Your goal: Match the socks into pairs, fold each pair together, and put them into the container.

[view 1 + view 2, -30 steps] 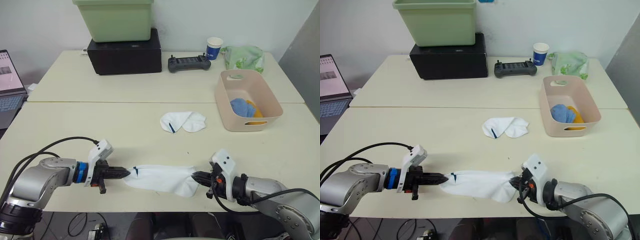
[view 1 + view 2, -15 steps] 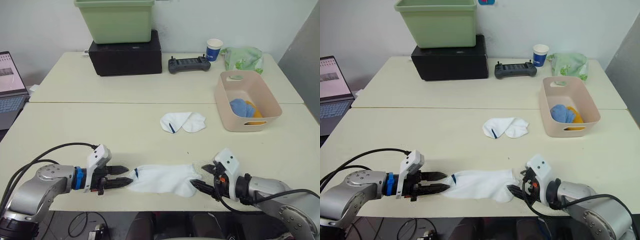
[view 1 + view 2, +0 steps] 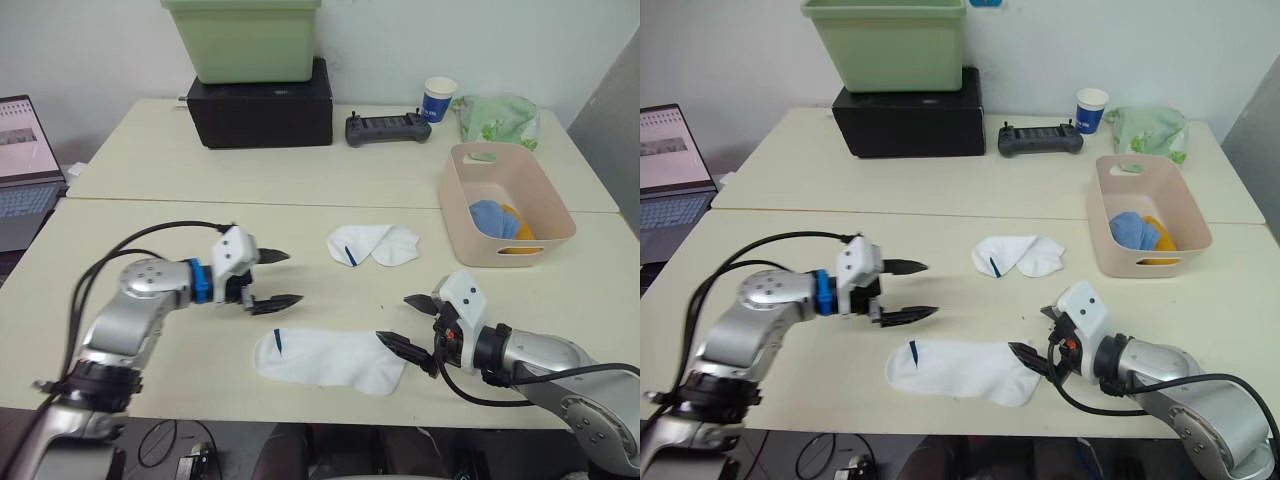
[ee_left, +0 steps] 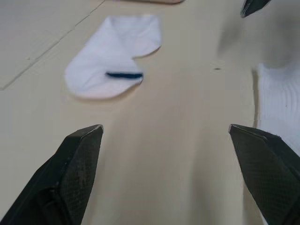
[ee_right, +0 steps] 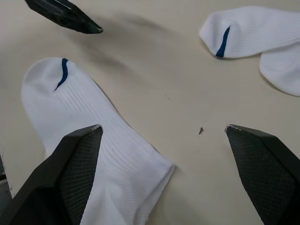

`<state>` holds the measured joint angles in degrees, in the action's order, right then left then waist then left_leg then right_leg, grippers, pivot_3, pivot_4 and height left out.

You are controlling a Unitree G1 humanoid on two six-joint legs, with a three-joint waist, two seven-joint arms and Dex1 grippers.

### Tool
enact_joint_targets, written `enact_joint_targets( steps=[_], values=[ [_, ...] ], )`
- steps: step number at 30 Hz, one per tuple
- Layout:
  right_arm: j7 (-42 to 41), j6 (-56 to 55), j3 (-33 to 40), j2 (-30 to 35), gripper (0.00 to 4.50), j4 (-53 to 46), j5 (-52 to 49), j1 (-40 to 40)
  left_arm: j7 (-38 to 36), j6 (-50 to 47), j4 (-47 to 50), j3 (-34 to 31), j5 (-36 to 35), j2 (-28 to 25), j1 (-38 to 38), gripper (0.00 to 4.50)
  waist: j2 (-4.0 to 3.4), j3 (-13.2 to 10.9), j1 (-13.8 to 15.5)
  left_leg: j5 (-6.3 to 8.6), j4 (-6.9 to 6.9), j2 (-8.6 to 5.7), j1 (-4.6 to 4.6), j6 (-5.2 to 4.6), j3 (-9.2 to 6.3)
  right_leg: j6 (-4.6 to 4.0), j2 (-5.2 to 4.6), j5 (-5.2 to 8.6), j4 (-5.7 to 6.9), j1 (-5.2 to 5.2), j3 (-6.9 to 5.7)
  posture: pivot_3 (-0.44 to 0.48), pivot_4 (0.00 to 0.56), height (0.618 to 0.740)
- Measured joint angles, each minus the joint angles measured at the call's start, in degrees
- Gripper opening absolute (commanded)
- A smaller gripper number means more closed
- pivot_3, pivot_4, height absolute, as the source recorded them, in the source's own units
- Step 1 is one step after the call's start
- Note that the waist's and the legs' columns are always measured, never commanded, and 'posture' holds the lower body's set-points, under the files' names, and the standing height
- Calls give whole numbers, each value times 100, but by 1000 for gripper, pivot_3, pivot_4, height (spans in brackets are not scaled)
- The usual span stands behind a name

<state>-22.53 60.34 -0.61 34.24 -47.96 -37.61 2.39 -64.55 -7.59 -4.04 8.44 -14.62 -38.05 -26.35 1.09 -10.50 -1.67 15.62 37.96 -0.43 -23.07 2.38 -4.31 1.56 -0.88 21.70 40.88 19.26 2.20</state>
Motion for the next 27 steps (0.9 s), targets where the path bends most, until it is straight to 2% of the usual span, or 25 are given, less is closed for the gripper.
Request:
enact_joint_targets(
  steps=[4,7,14,19,24,27],
  values=[
    [127,-10,21,1,4500,-96,42,36,281,1424,-1503,507,866,805,-905,4481,3,-1,-1,0,2,-1,-4,0,-1,0,2,0,0,2,-3,0,150,725],
    [268,-9,43,-8,4500,-259,52,55,431,2340,-2643,798,1383,1207,-1438,3849,4,-2,-38,0,1,1,-12,-1,3,0,5,0,0,10,1,0,150,725],
    [573,-6,94,-105,4500,-410,50,110,642,3432,-4284,942,1991,1478,-2045,1582,5,-3,-33,0,9,1,-24,-1,-3,0,7,0,10,20,-5,0,150,725],
    [667,-6,162,-102,4500,-456,50,119,504,3663,-4628,922,2028,1514,-2165,11,5,-3,-25,-1,12,-1,-35,1,-7,0,6,0,10,31,-9,0,150,725],
    [675,-57,147,-91,4500,-453,112,128,17,3422,-4391,793,1715,1475,-2146,11,5,-3,-30,-2,12,0,-38,2,-7,0,7,0,13,35,-8,0,150,725],
    [774,-161,3,-110,4500,-319,357,248,-315,2421,-3678,514,1200,1385,-2013,11,5,-3,-46,-4,14,1,-37,5,-9,0,7,0,16,36,-7,0,150,725]
  ],
)
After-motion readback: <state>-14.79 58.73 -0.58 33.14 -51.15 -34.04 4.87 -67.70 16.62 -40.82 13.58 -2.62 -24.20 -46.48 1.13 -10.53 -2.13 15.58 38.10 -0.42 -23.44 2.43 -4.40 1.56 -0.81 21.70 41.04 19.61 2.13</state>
